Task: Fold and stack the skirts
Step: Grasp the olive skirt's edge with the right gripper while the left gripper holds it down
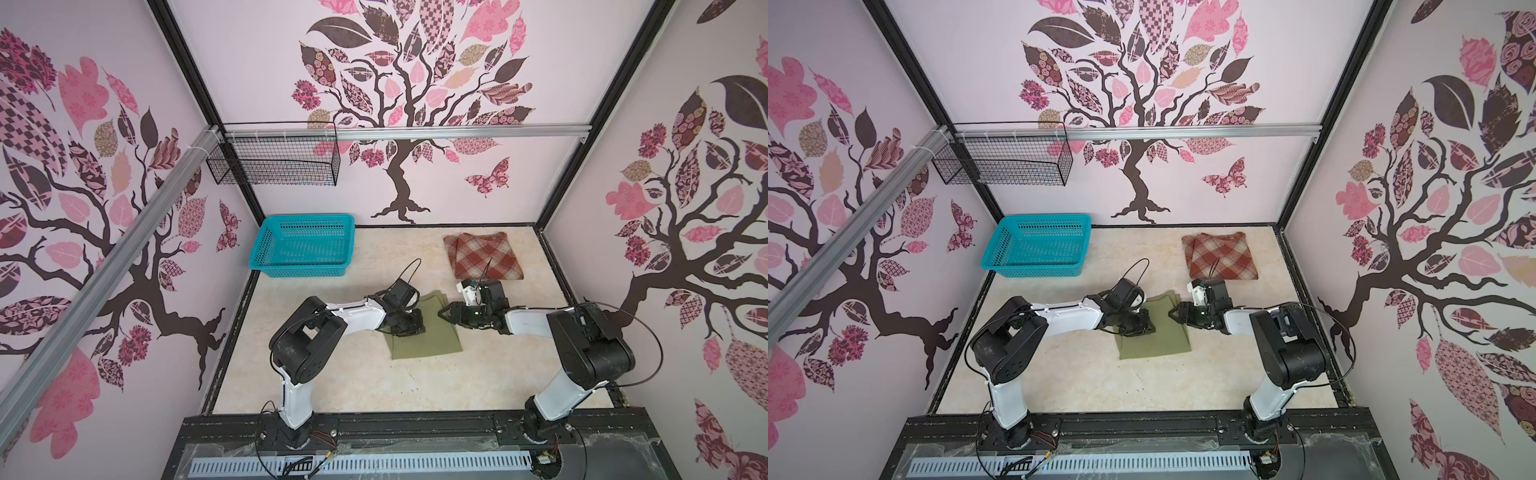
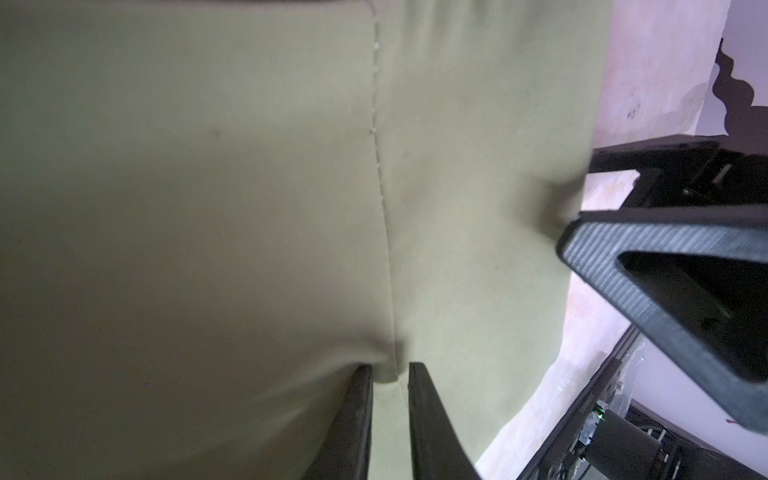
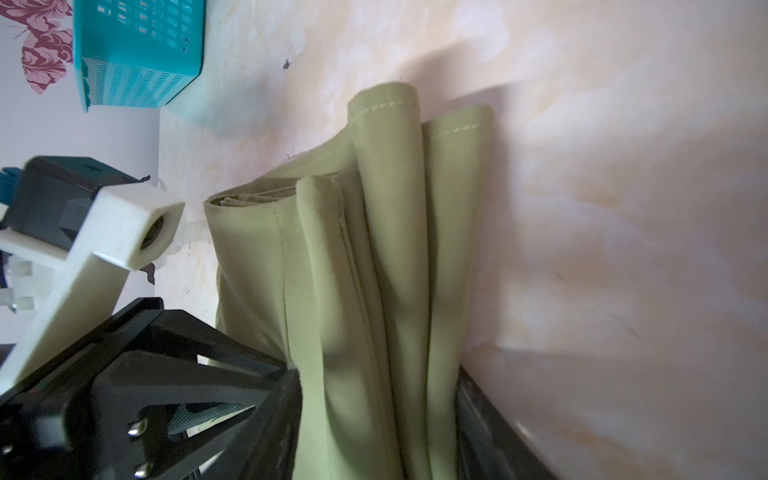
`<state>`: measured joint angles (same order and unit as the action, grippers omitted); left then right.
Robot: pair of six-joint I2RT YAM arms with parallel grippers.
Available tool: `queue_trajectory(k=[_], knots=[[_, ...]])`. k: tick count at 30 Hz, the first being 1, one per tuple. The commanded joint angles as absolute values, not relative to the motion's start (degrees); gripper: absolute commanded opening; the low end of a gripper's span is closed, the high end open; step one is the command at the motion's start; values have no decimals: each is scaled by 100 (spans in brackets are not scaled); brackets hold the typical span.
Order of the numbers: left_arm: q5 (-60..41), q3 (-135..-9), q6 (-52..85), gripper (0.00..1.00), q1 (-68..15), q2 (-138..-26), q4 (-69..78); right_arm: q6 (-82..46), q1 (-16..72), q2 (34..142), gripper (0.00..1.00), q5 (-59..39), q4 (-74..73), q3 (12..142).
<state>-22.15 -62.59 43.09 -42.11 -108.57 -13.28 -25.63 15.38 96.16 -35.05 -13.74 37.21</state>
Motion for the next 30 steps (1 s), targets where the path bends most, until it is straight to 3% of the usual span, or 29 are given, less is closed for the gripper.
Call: queue_trajectory(k=[1, 5, 14, 22, 24, 26, 28, 30], knots=[[-2125, -6363, 4230, 20, -4228, -10978, -1470, -2562, 1691, 10139, 59, -3228, -498, 3605], [-2104, -6334, 4246, 20, -4228, -10964, -1454, -2648, 1731, 10253, 58, -3276, -645, 3638], [-2067, -6312, 4246, 20, -4230, -10934, -1452, -2777, 1754, 10265, 44, -3384, -828, 3663], [-2051, -6284, 4255, 21, -4229, -10911, -1442, -2777, 1754, 10305, 47, -3421, -841, 3683], [-2052, -6276, 4263, 20, -4228, -10911, -1436, -2814, 1751, 10307, 36, -3462, -919, 3661], [-2048, -6277, 4276, 20, -4228, -10891, -1433, -2868, 1750, 10278, 16, -3496, -987, 3673], [-2033, -6298, 4264, 20, -4228, -10838, -1450, -2892, 1749, 10173, 2, -3488, -1001, 3714], [-1987, -6311, 4271, 20, -4217, -10749, -1479, -2912, 1749, 9986, 0, -3421, -970, 3784]])
